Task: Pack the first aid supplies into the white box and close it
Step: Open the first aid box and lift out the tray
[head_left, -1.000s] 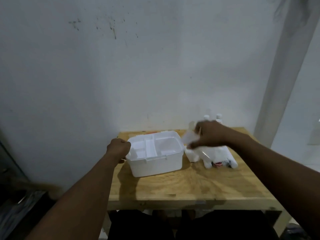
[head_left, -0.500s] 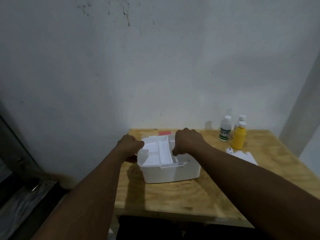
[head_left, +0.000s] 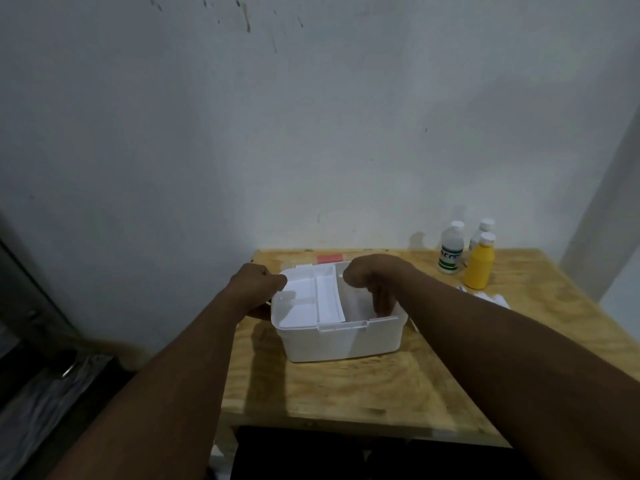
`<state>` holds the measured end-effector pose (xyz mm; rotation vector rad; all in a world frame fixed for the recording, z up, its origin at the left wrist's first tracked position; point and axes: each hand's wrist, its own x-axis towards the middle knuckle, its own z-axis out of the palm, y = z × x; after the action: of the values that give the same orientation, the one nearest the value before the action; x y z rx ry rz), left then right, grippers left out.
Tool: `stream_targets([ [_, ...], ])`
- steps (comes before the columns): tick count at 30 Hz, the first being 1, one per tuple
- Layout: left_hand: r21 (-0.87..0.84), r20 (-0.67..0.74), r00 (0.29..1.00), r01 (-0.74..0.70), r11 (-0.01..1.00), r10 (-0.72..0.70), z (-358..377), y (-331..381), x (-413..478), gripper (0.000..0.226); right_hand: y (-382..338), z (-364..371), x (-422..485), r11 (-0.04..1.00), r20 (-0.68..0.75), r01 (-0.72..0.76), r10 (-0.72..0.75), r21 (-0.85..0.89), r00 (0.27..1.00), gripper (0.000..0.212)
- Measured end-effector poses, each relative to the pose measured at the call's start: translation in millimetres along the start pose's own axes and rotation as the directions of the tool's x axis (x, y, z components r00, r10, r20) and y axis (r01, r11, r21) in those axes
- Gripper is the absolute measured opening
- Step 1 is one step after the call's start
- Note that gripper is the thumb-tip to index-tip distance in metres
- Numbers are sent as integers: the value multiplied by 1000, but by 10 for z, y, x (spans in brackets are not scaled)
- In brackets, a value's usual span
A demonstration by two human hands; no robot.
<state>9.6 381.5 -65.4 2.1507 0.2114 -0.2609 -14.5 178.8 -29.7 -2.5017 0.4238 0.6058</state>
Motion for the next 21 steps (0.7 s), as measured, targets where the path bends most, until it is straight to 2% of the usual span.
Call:
stream_targets([
  [4, -11, 5, 1000, 7, 1000, -7, -2, 4, 6, 21, 9, 100, 127, 939, 102, -79, 48, 334, 994, 57],
  [6, -8, 5, 1000, 9, 1000, -9, 1, 5, 10, 21, 20, 172, 144, 854, 148, -108, 37, 509, 988, 77],
  [8, -6, 8, 1000, 9, 1000, -9, 2, 3, 12, 22, 13, 256, 166, 791, 162, -115, 21, 601, 987, 99],
  [9, -5, 9, 1000, 9, 1000, -9, 5, -1, 16, 22, 1, 303, 189, 761, 160, -108, 5, 639, 987, 102],
  [12, -26, -2, 1000, 7, 1000, -7, 2, -25, 35, 28, -39, 405, 265, 665, 148, -67, -66, 744, 987, 97],
  [14, -30, -7, 1000, 3, 1000, -3, 0, -30, 38, 28, -40, 429, 292, 643, 151, -60, -87, 763, 985, 96],
  [16, -38, -5, 1000, 0, 999, 0, -1, -32, 33, 28, -22, 405, 263, 659, 166, -67, -89, 749, 982, 95],
  [18, -41, -11, 1000, -9, 999, 9, 0, -44, 30, 30, 8, 312, 189, 729, 159, -32, -106, 684, 982, 81],
  [19, -45, -17, 1000, -15, 999, 15, 2, -58, 29, 31, 30, 232, 161, 761, 108, 21, -119, 648, 987, 69],
  [21, -45, -37, 999, -26, 999, 25, 15, -84, 29, 29, 101, 8, 111, 768, -98, 180, -152, 615, 984, 44],
])
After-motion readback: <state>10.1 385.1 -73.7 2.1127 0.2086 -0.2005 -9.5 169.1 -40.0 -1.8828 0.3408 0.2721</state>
